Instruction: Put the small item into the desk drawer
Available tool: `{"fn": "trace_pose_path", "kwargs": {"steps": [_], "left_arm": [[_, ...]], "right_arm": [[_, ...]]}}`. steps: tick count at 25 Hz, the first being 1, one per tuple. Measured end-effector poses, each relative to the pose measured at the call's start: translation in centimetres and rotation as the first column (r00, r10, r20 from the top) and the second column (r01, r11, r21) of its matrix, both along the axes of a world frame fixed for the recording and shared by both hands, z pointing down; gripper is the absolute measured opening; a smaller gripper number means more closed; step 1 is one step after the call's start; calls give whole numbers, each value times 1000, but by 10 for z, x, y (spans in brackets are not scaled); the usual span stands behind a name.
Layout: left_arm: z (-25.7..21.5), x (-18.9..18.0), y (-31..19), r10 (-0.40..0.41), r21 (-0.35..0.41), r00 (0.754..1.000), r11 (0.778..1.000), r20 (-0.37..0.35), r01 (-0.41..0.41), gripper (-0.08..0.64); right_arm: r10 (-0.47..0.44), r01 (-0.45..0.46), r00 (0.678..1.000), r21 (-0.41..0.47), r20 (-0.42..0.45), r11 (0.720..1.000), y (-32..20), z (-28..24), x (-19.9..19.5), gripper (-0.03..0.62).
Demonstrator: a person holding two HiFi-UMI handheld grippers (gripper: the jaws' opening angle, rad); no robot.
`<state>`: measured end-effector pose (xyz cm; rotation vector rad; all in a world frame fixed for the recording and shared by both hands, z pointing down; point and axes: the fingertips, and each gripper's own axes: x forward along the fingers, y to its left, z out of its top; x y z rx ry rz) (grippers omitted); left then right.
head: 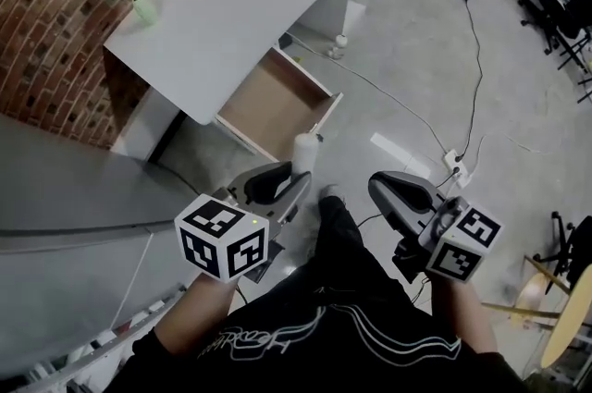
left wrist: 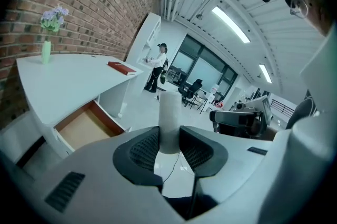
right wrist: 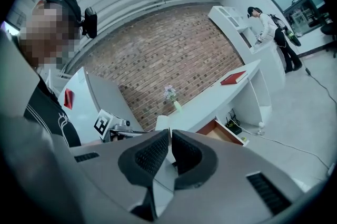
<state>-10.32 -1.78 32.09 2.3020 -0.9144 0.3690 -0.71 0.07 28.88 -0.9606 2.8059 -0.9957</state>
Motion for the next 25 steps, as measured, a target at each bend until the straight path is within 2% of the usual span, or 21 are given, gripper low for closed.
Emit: {"fn": "trace_pose_path", "kwargs": {"steps": [5, 9, 12, 15, 25], "left_arm": [[31, 8, -38, 10, -39, 999, 999, 54, -8, 135], [60, 9, -77, 11, -67, 994, 998, 111, -4, 135], [87, 7, -107, 10, -99, 988, 995, 155, 5, 135], [112, 7, -135, 13, -127, 982, 992, 187, 11, 135], [194, 7, -205, 21, -214, 962, 976, 271, 39, 135]], "right_arm": [[4, -4, 1000, -33, 9, 999, -42, 18, 5, 49], [29, -24, 999, -113, 44, 993, -84, 31, 4, 51], [28, -26, 999, -116, 15, 993, -115, 54, 11, 50], [30, -30, 1000, -176, -7, 984, -139, 71, 15, 51], [27, -27, 1000, -215, -3, 976, -203, 112, 35, 51]]}}
